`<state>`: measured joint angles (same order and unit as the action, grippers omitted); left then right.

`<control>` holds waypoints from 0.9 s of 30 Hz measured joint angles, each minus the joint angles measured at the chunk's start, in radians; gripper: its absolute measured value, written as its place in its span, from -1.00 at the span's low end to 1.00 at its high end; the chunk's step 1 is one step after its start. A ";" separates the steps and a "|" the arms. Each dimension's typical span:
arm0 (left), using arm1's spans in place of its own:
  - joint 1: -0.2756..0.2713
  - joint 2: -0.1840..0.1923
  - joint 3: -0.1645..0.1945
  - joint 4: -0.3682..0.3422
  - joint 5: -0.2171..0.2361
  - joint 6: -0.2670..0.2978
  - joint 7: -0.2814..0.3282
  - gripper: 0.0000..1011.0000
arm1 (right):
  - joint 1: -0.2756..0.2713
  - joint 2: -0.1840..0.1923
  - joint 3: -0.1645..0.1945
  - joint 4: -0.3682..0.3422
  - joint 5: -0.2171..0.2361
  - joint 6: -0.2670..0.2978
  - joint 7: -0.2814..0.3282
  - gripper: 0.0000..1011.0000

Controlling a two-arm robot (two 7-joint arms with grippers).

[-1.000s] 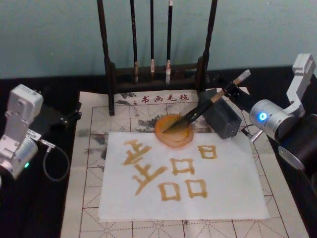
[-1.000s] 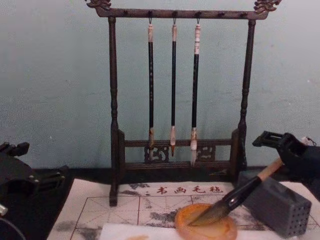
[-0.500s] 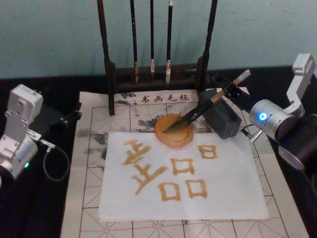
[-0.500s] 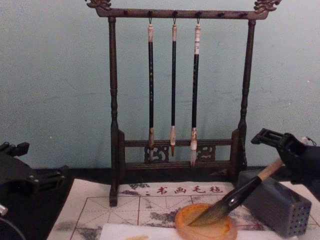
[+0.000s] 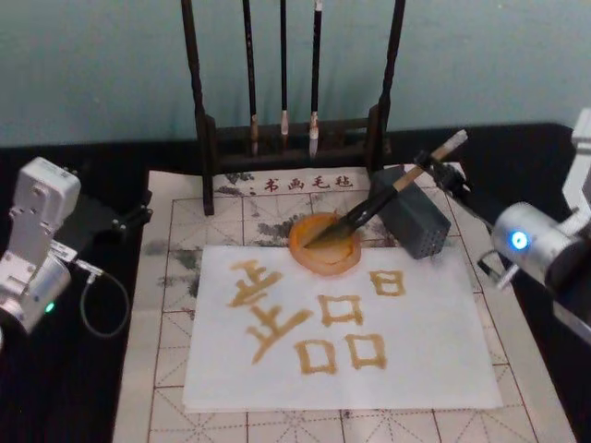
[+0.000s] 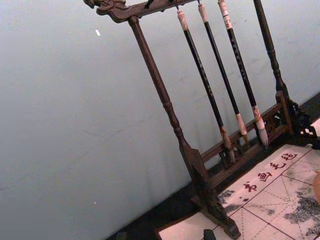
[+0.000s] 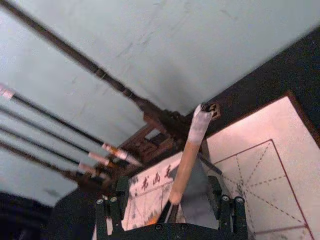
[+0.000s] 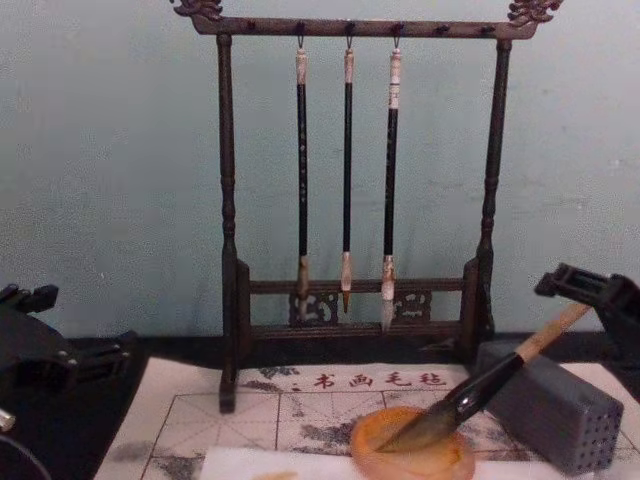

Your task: Pick up the brush from the inkstone, write on the paper, then place the brush back to its original position.

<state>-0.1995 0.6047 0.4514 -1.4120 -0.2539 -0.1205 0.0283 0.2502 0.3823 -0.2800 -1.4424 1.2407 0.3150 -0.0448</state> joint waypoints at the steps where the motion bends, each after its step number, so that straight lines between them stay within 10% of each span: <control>1: 0.000 0.000 0.000 0.000 0.000 0.000 0.000 0.98 | -0.011 0.013 -0.005 -0.013 -0.010 -0.007 0.011 0.98; 13: 0.000 0.000 0.000 0.000 0.000 0.000 0.000 0.98 | -0.141 0.181 -0.108 -0.145 -0.300 -0.205 0.168 0.98; 27: 0.000 0.000 0.000 0.000 0.000 0.000 0.000 0.98 | -0.144 0.203 -0.197 -0.145 -0.620 -0.280 0.095 0.98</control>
<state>-0.1995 0.6047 0.4514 -1.4119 -0.2539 -0.1205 0.0283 0.1064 0.5848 -0.4772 -1.5874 0.6204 0.0352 0.0502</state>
